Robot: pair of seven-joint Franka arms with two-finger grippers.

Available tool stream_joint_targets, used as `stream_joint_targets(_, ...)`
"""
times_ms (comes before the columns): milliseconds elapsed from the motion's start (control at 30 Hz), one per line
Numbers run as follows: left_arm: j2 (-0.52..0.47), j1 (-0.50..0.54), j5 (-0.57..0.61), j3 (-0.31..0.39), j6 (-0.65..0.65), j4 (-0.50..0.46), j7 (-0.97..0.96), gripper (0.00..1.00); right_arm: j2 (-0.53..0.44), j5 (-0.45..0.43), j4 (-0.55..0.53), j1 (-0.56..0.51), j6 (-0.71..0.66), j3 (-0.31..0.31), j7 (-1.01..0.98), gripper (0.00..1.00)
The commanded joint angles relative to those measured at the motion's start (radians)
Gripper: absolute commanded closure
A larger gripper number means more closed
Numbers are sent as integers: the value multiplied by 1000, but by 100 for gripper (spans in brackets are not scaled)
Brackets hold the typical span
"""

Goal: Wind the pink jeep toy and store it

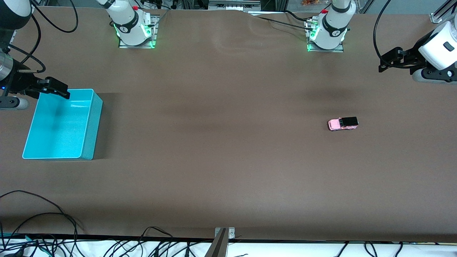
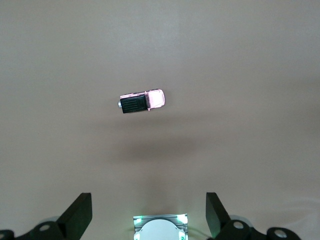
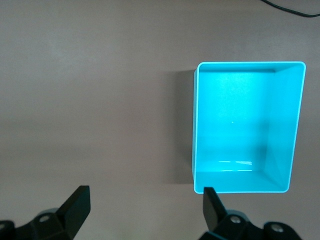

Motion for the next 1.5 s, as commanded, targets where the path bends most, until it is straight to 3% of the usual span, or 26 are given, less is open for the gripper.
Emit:
stream_joint_targets(0,11,-78,19,61,-25,30,-39,0,14,-14,33,-2,-10,7,4,0)
stream_joint_targets(133,29,-95,19,69,-30,41,-45,0,14,-22,33,0,-9,8,15,0)
stream_joint_targets(334,100,-112,21,90,-74,154,-45,0,14,-56,33,2,0,17,15,0)
stream_joint_targets(1168,105,-81,59,90,-65,171,-52,0,13,-48,33,0,-1,16,10,0)
stream_joint_targets(1468,105,-81,62,89,-5,166,-60,0,13,-48,33,2,-3,16,10,0)
